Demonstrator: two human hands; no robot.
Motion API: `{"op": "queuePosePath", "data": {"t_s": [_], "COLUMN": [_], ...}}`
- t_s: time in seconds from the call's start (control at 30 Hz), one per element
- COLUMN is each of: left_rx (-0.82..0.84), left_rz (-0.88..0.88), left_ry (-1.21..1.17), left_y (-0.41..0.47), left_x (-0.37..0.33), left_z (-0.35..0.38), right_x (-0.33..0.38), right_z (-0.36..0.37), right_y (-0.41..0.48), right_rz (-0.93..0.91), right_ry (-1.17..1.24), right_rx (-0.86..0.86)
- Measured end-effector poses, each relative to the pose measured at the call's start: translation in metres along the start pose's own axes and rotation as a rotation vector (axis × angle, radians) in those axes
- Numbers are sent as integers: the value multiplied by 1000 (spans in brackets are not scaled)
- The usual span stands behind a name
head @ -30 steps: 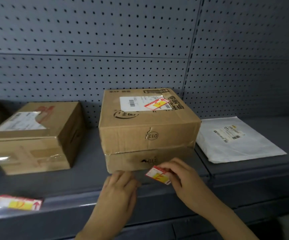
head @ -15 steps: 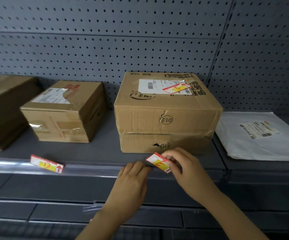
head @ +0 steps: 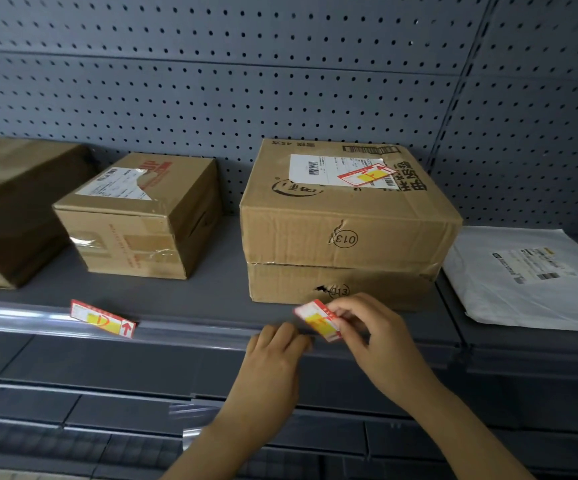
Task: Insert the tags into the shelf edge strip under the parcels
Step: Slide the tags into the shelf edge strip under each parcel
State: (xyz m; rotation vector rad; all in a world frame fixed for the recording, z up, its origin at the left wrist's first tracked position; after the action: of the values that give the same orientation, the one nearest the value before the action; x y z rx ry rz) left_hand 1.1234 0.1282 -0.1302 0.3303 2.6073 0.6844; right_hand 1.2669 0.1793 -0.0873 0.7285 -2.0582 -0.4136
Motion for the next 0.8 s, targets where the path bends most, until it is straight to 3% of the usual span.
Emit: {"op": "queuePosePath", "data": {"t_s": [0.1,0.27,0.63,0.8], "left_rx": [-13,-21,-100,-192], "left_rz": [14,5,62,118], "left_ry": [-10,8,-1,21], "left_y": [-2,-5,5,23], "left_x": [-1,-1,8,17], "left_z": [-1,0,-21,-41], "right_x": [-2,-11,1,25], "right_z": [1,13,14,-3], "right_y": [0,-5,1,11], "right_rz": [-10,-93,-87,-146], "right_ry": [-30,-295,-375,-337], "right_rx": [18,117,233,171]}}
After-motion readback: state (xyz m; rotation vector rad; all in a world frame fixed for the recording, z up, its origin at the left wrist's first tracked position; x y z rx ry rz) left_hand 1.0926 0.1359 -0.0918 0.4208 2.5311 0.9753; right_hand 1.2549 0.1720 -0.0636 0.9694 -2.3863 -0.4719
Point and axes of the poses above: each hand's wrist, its own y-axis towards the middle knuckle, its own z-axis out of the palm, x = y × z, the point moved 5 cm from there along y, towards the middle knuckle, and after that the axes turned 8 degrees about -x, right-handed, at the moved point
